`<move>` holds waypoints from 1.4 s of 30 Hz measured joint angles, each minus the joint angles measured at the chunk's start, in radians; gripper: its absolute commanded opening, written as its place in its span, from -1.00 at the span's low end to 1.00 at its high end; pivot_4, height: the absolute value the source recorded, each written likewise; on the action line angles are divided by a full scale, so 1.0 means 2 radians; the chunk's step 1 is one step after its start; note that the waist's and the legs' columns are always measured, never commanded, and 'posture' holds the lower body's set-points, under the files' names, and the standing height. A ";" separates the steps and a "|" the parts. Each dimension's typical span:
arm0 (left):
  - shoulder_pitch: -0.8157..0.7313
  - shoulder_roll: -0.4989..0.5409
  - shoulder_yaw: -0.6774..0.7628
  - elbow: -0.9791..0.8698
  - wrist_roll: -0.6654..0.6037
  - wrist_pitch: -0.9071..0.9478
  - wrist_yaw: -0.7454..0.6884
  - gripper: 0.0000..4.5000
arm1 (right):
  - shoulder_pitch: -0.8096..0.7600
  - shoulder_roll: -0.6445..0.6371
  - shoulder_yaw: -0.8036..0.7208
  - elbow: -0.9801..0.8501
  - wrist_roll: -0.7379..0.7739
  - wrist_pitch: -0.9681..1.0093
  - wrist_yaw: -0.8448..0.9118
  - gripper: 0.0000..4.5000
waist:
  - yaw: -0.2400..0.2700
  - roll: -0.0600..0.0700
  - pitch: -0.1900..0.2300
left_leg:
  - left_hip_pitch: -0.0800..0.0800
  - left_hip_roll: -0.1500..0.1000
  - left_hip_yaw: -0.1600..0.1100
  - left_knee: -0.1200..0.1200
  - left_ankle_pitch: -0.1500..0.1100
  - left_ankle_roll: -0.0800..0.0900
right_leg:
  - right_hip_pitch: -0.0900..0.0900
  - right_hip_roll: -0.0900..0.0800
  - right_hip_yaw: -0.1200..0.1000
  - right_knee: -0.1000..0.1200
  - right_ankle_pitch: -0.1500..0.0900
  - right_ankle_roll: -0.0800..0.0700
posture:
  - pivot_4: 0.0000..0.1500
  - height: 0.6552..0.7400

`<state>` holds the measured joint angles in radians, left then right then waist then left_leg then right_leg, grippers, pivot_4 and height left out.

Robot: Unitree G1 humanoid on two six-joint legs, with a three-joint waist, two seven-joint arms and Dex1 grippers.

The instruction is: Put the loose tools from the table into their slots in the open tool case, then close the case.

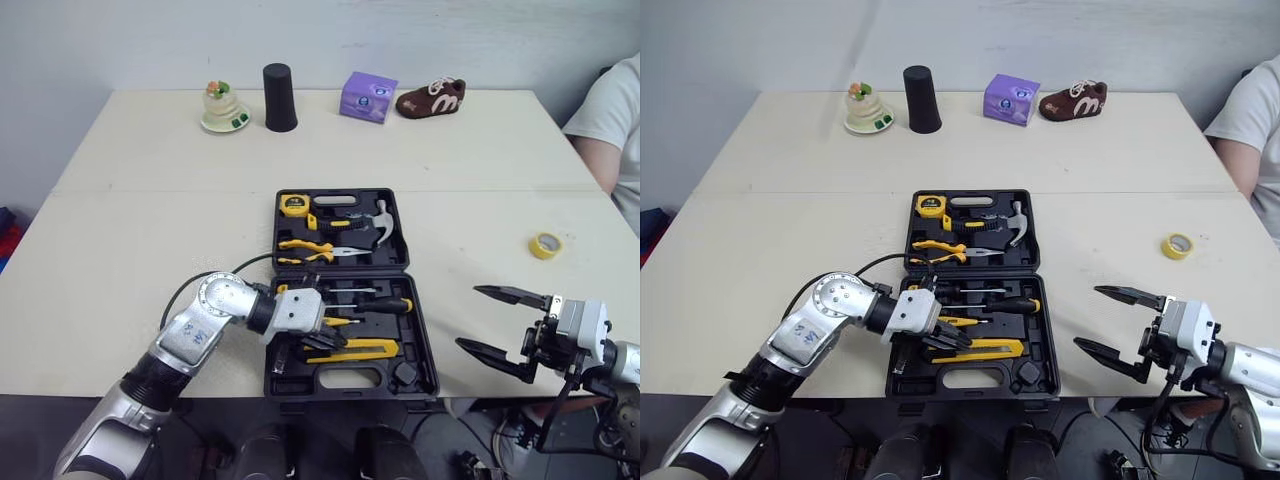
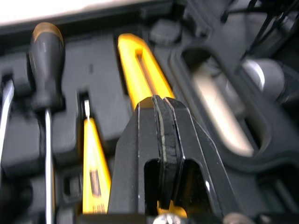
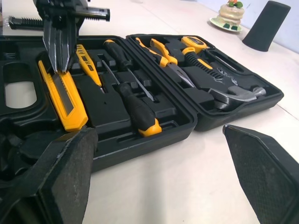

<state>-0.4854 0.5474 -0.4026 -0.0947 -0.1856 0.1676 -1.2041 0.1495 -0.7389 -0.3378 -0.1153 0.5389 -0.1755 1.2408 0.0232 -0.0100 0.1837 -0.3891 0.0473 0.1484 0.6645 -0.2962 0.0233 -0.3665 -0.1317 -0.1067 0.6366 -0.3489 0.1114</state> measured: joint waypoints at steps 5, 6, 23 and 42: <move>0.000 -0.004 -0.003 0.001 0.008 0.003 0.006 -0.95 | 0.013 0.000 -0.001 -0.001 0.000 -0.001 0.000 1.00 | -0.001 0.000 0.000 | 0.001 0.000 0.000 0.000 0.000 0.000 | 0.001 0.000 0.000 0.000 0.000 0.000 | 1.00 1.00; 0.000 -0.008 -0.004 0.002 0.010 0.004 0.008 -0.95 | 0.014 0.000 -0.002 -0.001 0.000 -0.001 0.000 1.00 | -0.001 0.000 0.000 | 0.001 0.000 0.000 0.000 0.000 0.000 | 0.001 0.000 0.000 0.000 0.000 0.000 | 1.00 1.00; 0.015 0.001 -0.013 -0.005 0.026 0.053 0.028 -0.95 | 0.017 0.001 -0.008 0.000 0.001 -0.011 0.000 1.00 | -0.004 0.004 -0.008 | 0.011 0.003 -0.001 -0.003 -0.006 0.002 | 0.012 -0.002 0.002 -0.005 0.000 -0.001 | 1.00 1.00; 0.175 0.078 0.376 0.052 -0.065 0.010 0.164 0.97 | 0.043 -0.005 -0.209 0.266 -0.044 -0.090 -0.148 1.00 | -0.019 0.002 -0.004 | 0.009 0.001 0.001 -0.007 -0.004 -0.001 | 0.008 -0.003 0.002 -0.007 0.000 -0.001 | 1.00 1.00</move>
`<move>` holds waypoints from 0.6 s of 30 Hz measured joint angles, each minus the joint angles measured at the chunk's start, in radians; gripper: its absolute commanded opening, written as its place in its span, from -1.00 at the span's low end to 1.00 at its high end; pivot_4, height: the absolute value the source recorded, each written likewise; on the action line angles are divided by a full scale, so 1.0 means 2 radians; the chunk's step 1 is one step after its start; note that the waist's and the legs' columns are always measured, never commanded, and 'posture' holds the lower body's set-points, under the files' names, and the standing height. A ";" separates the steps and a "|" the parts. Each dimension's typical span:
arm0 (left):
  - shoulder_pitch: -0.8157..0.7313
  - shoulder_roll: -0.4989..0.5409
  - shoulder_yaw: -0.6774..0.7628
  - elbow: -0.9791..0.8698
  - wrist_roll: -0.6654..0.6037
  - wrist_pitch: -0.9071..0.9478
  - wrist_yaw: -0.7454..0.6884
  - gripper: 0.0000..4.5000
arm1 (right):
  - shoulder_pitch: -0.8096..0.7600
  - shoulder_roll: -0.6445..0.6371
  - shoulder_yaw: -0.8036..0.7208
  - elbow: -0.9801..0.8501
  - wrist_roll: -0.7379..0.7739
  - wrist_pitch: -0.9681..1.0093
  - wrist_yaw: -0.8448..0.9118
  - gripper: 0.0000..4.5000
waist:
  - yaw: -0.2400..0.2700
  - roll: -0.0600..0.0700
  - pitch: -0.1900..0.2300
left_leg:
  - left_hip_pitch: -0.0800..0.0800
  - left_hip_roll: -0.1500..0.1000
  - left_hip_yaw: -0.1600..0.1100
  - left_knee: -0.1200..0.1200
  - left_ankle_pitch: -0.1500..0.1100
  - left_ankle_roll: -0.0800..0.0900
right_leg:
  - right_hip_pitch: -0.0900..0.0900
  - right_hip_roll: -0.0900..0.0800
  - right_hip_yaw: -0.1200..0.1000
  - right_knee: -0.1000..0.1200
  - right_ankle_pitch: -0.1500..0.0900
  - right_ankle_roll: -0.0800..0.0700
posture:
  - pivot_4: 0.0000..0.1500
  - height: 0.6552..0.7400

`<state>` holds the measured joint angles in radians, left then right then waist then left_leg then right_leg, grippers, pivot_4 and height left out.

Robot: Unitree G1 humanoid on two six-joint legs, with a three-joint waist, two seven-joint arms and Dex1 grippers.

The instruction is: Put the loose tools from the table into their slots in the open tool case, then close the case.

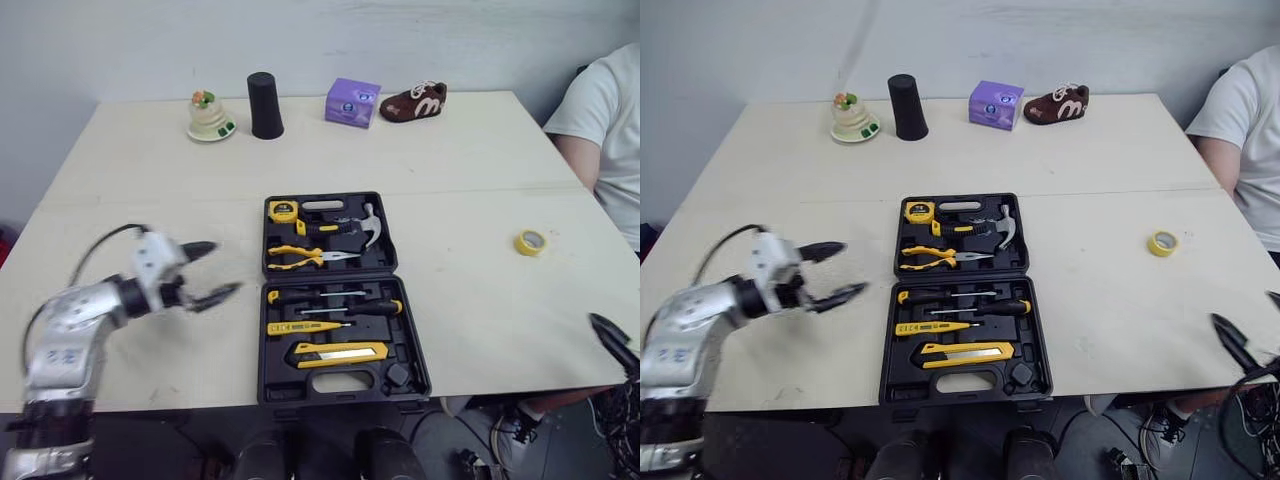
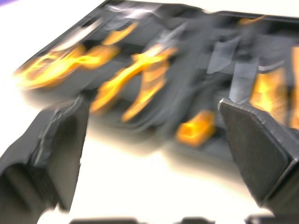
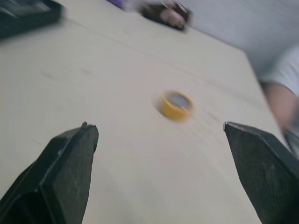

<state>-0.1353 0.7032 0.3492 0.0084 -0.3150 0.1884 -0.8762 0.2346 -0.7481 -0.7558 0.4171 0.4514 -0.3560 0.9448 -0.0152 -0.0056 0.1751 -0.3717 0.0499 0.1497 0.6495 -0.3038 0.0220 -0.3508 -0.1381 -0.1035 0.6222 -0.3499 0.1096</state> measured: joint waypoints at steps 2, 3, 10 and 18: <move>0.031 0.002 0.044 0.015 0.001 -0.007 0.027 0.97 | 0.009 -0.002 -0.008 0.030 -0.003 -0.019 0.000 1.00 | -0.004 -0.001 0.000 | 0.000 0.000 0.000 -0.001 0.000 0.000 | 0.000 0.000 0.000 0.000 0.000 0.000 | 1.00 1.00; 0.041 0.001 0.058 0.020 0.001 -0.012 0.039 0.97 | 0.008 -0.003 -0.011 0.040 -0.003 -0.024 -0.003 1.00 | -0.005 -0.001 0.000 | 0.000 0.000 0.000 -0.001 0.000 0.000 | 0.000 -0.001 0.000 0.000 0.000 0.000 | 1.00 1.00; 0.134 -0.026 0.133 0.019 0.004 -0.045 0.110 0.97 | 0.012 -0.027 -0.027 0.159 -0.027 -0.038 -0.078 1.00 | -0.006 -0.001 0.000 | 0.000 -0.001 0.000 -0.002 0.000 -0.001 | -0.001 -0.003 0.000 0.000 0.000 0.000 | 1.00 1.00; 0.122 -0.035 0.142 -0.024 -0.021 -0.013 0.146 0.97 | -0.030 -0.030 -0.006 0.168 -0.022 -0.034 -0.061 1.00 | -0.010 -0.001 0.001 | -0.001 -0.001 0.000 -0.002 -0.002 -0.001 | -0.002 -0.003 0.000 0.000 0.001 0.000 | 1.00 1.00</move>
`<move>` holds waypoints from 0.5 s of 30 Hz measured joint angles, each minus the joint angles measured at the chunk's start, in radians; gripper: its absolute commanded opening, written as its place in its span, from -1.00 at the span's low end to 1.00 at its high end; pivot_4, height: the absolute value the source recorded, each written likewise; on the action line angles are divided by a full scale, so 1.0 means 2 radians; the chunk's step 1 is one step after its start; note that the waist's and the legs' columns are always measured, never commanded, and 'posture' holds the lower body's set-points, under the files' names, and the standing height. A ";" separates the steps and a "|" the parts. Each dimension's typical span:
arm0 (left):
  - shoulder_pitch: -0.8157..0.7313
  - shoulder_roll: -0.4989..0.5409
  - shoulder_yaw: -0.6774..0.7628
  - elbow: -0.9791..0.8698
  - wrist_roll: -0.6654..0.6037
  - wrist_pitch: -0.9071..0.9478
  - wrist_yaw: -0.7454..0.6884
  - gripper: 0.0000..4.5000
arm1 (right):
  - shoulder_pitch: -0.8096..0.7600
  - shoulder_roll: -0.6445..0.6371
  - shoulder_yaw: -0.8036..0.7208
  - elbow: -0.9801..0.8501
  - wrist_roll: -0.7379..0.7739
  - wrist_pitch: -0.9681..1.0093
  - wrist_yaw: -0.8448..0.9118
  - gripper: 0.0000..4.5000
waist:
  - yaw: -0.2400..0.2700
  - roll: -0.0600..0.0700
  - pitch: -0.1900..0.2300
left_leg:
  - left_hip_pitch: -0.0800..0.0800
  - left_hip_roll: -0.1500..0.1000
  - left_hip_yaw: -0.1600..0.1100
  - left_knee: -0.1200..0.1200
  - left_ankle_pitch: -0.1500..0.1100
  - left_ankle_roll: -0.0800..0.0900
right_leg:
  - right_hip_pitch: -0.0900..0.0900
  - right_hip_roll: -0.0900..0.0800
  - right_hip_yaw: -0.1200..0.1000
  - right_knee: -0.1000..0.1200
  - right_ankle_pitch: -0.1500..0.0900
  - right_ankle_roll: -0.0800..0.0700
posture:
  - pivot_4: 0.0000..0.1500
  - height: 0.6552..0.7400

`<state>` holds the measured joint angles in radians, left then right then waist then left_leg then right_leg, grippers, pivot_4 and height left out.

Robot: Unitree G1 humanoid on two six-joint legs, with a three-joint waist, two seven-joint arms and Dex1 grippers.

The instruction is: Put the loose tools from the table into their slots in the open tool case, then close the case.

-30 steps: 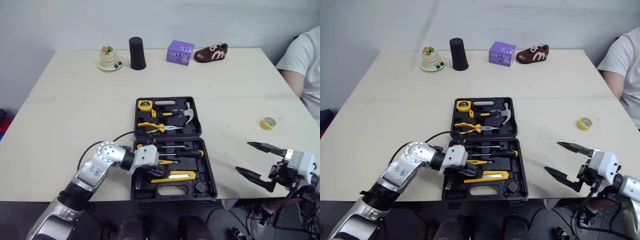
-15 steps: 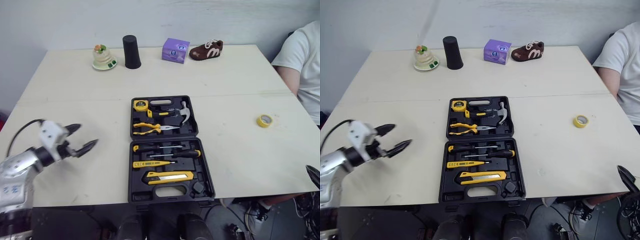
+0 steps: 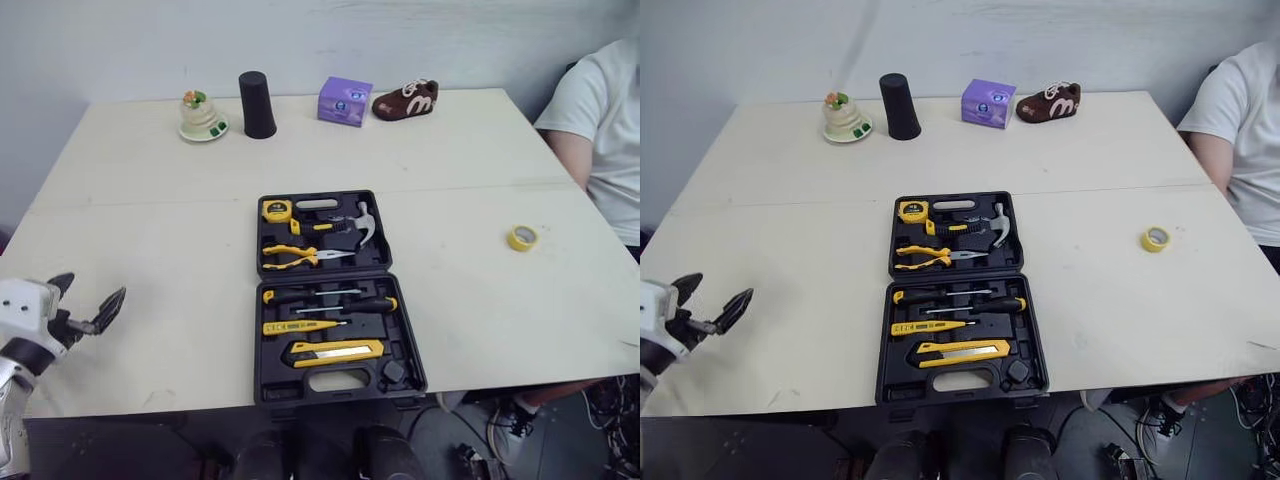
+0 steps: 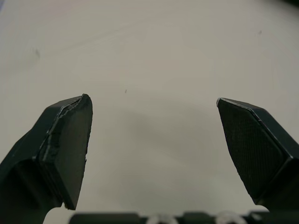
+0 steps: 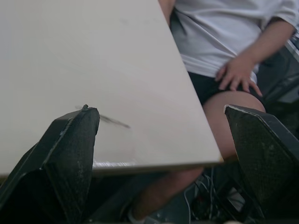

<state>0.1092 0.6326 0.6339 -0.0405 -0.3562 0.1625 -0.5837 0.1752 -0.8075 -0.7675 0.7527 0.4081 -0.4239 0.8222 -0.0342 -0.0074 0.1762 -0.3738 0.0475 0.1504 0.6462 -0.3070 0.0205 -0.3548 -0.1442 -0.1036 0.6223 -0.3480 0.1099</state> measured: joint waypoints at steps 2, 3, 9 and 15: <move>-0.009 -0.007 -0.015 -0.028 -0.017 0.019 0.000 0.97 | -0.013 -0.011 0.028 -0.018 -0.015 0.034 -0.014 1.00 | 0.001 0.001 0.000 | 0.000 0.000 0.000 0.000 0.002 -0.003 | 0.000 0.000 0.000 0.000 0.000 0.000 | 1.00 1.00; -0.012 -0.011 -0.027 -0.045 -0.025 0.029 -0.001 0.97 | -0.021 -0.018 0.040 -0.033 -0.017 0.057 -0.015 1.00 | 0.002 0.001 0.000 | -0.001 0.000 0.000 0.000 0.002 -0.003 | -0.001 0.000 0.000 0.000 0.000 0.000 | 1.00 1.00; -0.062 -0.011 -0.090 -0.112 -0.065 0.085 -0.011 0.97 | -0.112 -0.087 0.125 -0.098 -0.027 0.191 0.021 1.00 | 0.002 0.001 0.000 | -0.001 0.000 0.001 0.001 0.004 -0.001 | -0.001 0.001 0.000 0.001 0.000 0.000 | 1.00 1.00; -0.104 0.035 -0.168 -0.181 -0.135 0.181 -0.069 0.97 | -0.288 -0.142 0.257 -0.085 -0.057 0.310 0.119 1.00 | 0.003 0.002 0.001 | -0.002 0.002 0.001 0.000 0.004 -0.002 | -0.003 0.004 0.000 0.001 -0.001 -0.001 | 1.00 1.00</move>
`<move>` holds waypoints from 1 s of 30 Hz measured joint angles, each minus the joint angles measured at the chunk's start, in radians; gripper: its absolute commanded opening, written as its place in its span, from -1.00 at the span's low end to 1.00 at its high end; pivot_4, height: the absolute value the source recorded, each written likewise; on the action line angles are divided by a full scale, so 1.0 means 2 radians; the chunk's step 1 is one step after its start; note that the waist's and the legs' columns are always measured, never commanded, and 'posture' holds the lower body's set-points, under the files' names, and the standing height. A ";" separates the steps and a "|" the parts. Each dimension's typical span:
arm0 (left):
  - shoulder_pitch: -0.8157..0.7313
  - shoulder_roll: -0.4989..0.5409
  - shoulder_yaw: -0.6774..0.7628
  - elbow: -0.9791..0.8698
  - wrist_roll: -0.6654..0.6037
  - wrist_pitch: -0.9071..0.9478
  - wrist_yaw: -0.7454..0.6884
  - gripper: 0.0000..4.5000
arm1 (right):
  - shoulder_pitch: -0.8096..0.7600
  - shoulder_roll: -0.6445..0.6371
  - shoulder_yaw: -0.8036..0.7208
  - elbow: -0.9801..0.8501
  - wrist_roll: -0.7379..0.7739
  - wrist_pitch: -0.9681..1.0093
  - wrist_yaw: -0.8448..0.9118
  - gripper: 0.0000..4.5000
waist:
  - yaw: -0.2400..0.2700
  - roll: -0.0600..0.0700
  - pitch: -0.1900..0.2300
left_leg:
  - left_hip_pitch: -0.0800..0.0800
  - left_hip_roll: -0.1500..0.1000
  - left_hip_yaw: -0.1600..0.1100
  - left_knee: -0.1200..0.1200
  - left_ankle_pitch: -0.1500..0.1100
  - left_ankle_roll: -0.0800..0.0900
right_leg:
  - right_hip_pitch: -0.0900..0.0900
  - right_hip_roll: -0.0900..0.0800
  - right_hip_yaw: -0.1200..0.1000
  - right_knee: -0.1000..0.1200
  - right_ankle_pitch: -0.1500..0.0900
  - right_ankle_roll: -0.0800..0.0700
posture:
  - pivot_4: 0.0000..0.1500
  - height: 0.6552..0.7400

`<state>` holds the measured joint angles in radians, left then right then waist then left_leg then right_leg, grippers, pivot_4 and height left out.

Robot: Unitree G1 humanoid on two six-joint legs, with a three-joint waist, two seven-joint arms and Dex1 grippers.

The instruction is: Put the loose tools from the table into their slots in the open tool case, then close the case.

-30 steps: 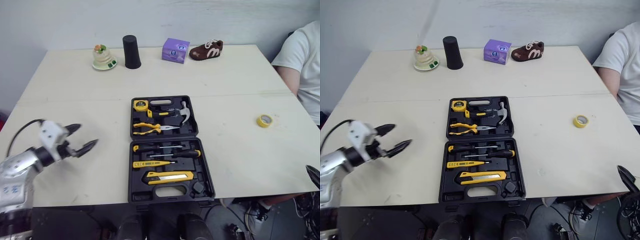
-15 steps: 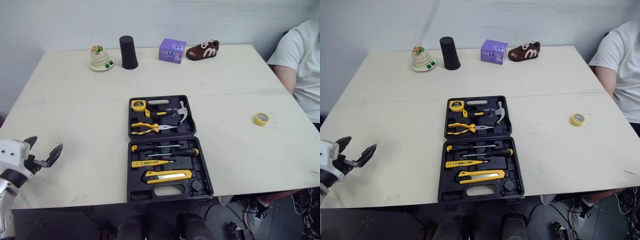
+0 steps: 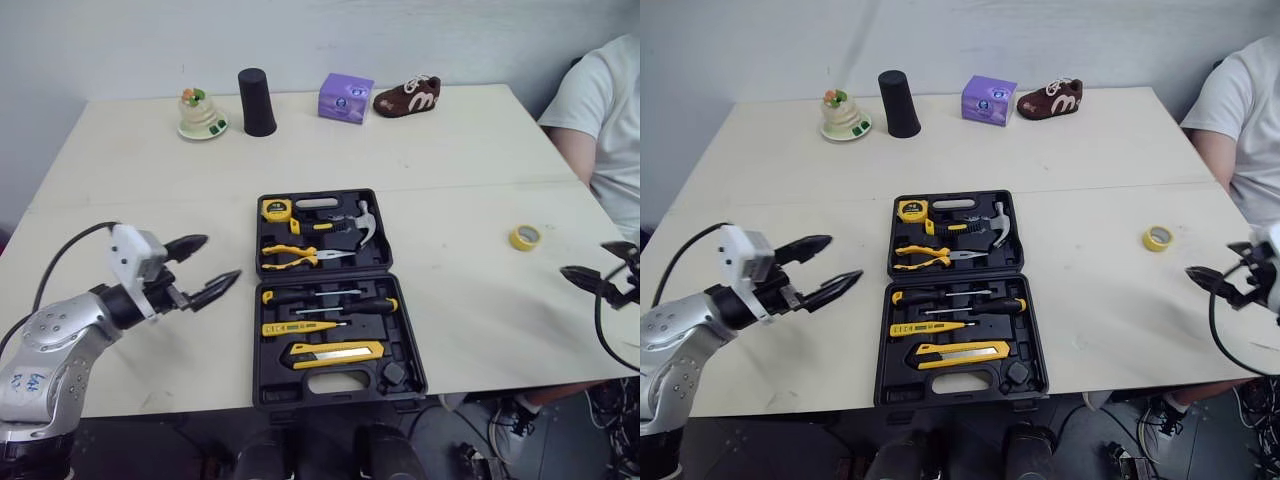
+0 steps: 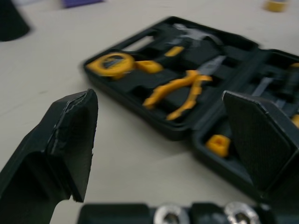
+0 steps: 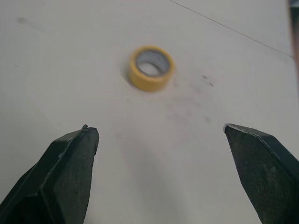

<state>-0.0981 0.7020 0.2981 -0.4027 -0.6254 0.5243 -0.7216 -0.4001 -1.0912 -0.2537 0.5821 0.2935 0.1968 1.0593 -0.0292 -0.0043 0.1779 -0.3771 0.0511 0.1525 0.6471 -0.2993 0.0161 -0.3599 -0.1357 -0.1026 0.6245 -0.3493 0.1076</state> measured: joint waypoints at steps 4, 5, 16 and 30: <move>-0.033 0.001 -0.037 -0.029 -0.018 0.022 -0.006 0.97 | -0.132 0.002 0.090 0.076 -0.059 -0.014 0.065 1.00 | 0.001 0.001 0.001 | -0.003 0.000 0.000 0.001 0.001 0.000 | -0.002 0.002 0.000 0.000 0.000 0.000 | 1.00 1.00; -0.037 0.000 -0.041 -0.031 -0.018 0.022 -0.006 0.97 | -0.151 0.002 0.102 0.092 -0.069 -0.018 0.076 1.00 | 0.001 0.001 0.001 | -0.004 -0.001 0.000 0.002 0.001 0.001 | -0.003 0.002 0.000 0.000 0.000 0.000 | 1.00 1.00; -0.063 -0.026 -0.098 -0.033 0.008 -0.024 -0.033 0.97 | -0.361 0.047 0.223 0.313 -0.218 -0.048 0.125 1.00 | -0.001 0.000 0.001 | -0.007 -0.001 0.004 0.003 0.002 0.002 | -0.008 0.002 -0.001 0.002 0.001 0.001 | 1.00 1.00; -0.066 -0.021 -0.097 -0.033 0.001 -0.021 -0.042 0.97 | -0.422 0.104 0.244 0.364 -0.284 -0.053 0.076 1.00 | 0.000 0.001 0.001 | -0.007 -0.001 0.003 0.003 0.002 0.002 | -0.008 0.002 -0.001 0.003 0.001 0.001 | 1.00 1.00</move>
<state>-0.2308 0.6601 0.1046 -0.4679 -0.6225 0.4829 -0.8064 -1.2446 -0.8829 0.2343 1.3092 -0.2754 0.0903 1.2107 -0.0294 -0.0032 0.1802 -0.3911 0.0489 0.1595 0.6534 -0.2954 0.0202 -0.3764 -0.1315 -0.1037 0.6302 -0.3480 0.1101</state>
